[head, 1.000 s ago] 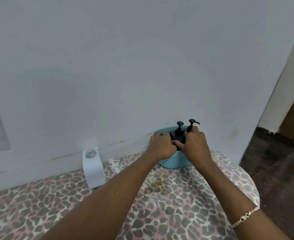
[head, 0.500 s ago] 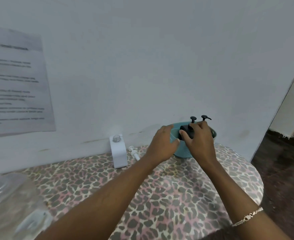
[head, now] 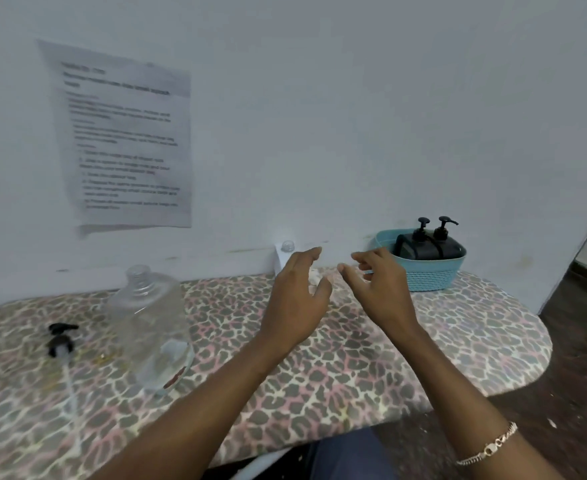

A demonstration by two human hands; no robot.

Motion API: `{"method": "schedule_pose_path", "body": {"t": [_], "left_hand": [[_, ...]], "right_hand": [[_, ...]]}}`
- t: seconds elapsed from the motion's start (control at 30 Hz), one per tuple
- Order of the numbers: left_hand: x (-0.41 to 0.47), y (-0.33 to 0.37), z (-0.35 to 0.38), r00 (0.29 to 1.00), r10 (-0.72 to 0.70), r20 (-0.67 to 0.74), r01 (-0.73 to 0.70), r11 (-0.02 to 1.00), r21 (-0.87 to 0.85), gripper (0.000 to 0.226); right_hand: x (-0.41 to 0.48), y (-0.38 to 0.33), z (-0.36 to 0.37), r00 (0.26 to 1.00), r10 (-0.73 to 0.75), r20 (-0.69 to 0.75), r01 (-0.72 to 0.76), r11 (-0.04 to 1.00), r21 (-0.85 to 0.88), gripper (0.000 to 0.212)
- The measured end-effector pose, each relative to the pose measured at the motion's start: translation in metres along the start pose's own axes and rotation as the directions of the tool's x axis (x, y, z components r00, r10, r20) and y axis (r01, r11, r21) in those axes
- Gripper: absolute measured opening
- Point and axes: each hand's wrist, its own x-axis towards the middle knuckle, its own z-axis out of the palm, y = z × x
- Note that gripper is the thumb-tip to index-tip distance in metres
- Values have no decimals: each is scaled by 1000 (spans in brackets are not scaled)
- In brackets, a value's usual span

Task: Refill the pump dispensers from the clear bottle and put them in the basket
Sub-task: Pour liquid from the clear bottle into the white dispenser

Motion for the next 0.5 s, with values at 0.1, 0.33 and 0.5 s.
{"method": "schedule_pose_path", "body": {"t": [0.1, 0.33, 0.5], "left_hand": [[-21, -2, -27, 998, 7, -55, -6, 1000, 20, 49], [-64, -5, -81, 981, 61, -181, -45, 995, 91, 47], [-88, -12, -112, 930, 155, -332, -89, 975, 204, 38]], "right_hand": [[-10, -17, 18, 1000, -15, 24, 14, 1000, 22, 41], [-26, -49, 57, 998, -15, 56, 13, 1000, 25, 49], [-27, -58, 79, 998, 21, 57, -19, 999, -32, 61]]}}
